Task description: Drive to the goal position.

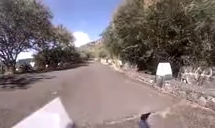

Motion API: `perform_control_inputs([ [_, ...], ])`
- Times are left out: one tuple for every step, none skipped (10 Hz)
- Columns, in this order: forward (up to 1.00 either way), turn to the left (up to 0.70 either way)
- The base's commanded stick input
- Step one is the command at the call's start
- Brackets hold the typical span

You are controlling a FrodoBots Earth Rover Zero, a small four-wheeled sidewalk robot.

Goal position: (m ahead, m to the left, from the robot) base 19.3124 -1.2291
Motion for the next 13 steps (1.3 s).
perform_control_inputs([
  [0.50,0.00],
  [0.50,0.00],
  [0.50,0.00],
  [0.50,0.00],
  [0.50,0.00],
  [0.50,0.00],
  [0.50,0.00],
  [0.50,0.00],
  [0.50,0.00],
  [0.50,0.00],
  [0.50,0.00],
  [0.50,0.00],
  [0.50,0.00],
])
